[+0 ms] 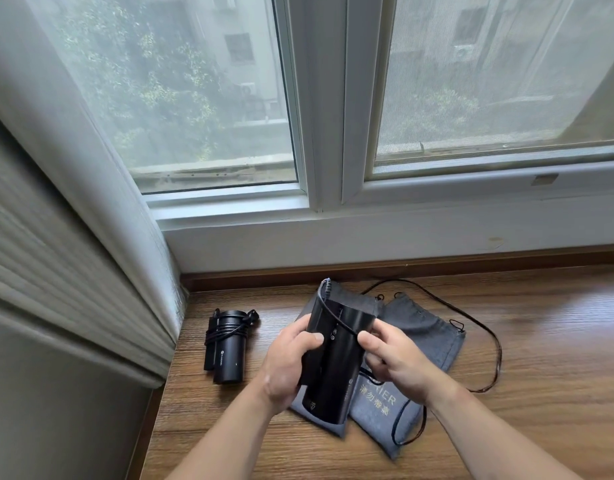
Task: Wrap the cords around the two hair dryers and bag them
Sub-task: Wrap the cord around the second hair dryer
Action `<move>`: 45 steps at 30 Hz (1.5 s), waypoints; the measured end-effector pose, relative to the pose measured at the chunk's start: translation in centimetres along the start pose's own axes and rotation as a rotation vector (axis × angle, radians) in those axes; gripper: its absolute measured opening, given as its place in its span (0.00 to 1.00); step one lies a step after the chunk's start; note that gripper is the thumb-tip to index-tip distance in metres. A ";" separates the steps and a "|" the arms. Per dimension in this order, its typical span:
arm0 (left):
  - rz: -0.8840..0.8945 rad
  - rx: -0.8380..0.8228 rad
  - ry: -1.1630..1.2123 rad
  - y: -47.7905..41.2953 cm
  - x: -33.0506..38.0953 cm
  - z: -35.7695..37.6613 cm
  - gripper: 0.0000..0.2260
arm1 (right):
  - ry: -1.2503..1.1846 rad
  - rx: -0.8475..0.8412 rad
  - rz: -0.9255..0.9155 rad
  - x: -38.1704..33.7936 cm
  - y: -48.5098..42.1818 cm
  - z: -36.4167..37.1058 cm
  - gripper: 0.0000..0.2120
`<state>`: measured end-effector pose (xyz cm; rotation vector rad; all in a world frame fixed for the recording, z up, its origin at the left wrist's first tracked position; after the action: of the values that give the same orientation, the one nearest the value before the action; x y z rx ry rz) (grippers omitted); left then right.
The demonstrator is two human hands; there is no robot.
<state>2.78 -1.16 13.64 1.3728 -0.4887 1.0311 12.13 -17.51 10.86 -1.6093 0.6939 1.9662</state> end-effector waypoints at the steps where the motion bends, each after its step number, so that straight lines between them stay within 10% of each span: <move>1: 0.002 0.016 -0.015 0.0 0.0 0.0 0.17 | 0.013 0.007 -0.008 -0.4 -0.1 0.1 0.19; 6: 0.160 0.401 -0.507 0.0 0.1 0.1 0.19 | 0.262 0.201 -0.098 -1.1 -0.8 0.5 0.08; 10: 0.131 0.545 -0.764 0.0 -1.0 1.4 0.60 | 0.310 0.344 -0.062 -0.8 -1.0 0.9 0.14; 14: 0.111 0.614 -0.814 -0.4 -1.1 1.7 0.72 | 0.327 0.354 -0.061 -0.2 -0.8 1.1 0.23; 20: 0.119 0.563 -0.719 -0.7 -0.4 0.6 0.65 | 0.244 0.213 -0.117 -0.2 -0.3 0.4 0.09; 26: 0.152 0.367 -0.565 -0.5 -0.1 0.3 0.54 | 0.272 0.017 -0.169 -2.0 -0.4 -0.3 0.15; 36: 0.191 0.451 -0.648 -0.7 -0.1 1.2 0.58 | 0.246 0.250 -0.165 -0.8 -1.0 1.2 0.17; 45: 0.274 0.327 -0.593 0.2 0.4 0.6 0.44 | 0.440 -0.058 -0.191 -3.1 -1.1 0.4 0.18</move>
<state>2.99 -1.67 14.18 1.9557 -0.9997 0.9362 13.15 -16.65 13.89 -2.0891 0.6178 1.5231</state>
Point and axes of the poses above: each hand's wrist, its own y-axis away from the middle knuckle, its own z-axis out of the palm, x = y × z, the point moved 3 cm from there along -y, towards the middle knuckle, and after that the axes turned 12 degrees about -z, right-handed, at the moved point
